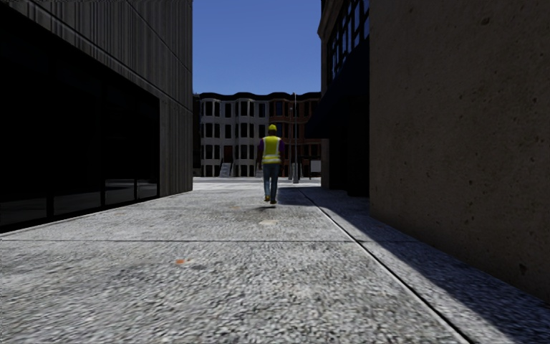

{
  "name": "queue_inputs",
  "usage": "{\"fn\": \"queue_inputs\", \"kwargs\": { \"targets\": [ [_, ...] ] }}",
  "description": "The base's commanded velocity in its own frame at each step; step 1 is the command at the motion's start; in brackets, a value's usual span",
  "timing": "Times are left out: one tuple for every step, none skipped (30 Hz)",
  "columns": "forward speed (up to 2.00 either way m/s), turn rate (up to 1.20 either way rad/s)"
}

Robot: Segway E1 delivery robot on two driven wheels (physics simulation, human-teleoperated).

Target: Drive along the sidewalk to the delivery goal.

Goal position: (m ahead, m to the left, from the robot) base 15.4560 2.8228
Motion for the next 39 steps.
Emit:
{"fn": "queue_inputs", "kwargs": {
  "targets": [
    [2.00,0.00],
    [2.00,0.00],
    [2.00,0.00],
    [2.00,0.00],
    [2.00,0.00],
    [2.00,0.00],
    [2.00,0.00],
    [2.00,0.00],
    [2.00,0.00],
    [2.00,0.00],
    [2.00,0.00],
    [2.00,0.00],
    [2.00,0.01],
    [2.00,0.02],
    [2.00,0.02],
    [2.00,0.02],
    [2.00,0.07],
    [2.00,0.11],
    [2.00,0.16],
    [2.00,0.16],
    [2.00,0.19],
    [2.00,0.24],
    [2.00,0.29],
    [2.00,0.29],
    [2.00,0.35],
    [2.00,0.38],
    [2.00,0.39],
    [2.00,0.39],
    [2.00,0.40],
    [2.00,0.40],
    [2.00,0.40],
    [2.00,0.40],
    [2.00,0.41],
    [2.00,0.41],
    [2.00,0.42],
    [2.00,0.42],
    [2.00,0.43],
    [2.00,0.43],
    [2.00,0.43]
  ]
}}
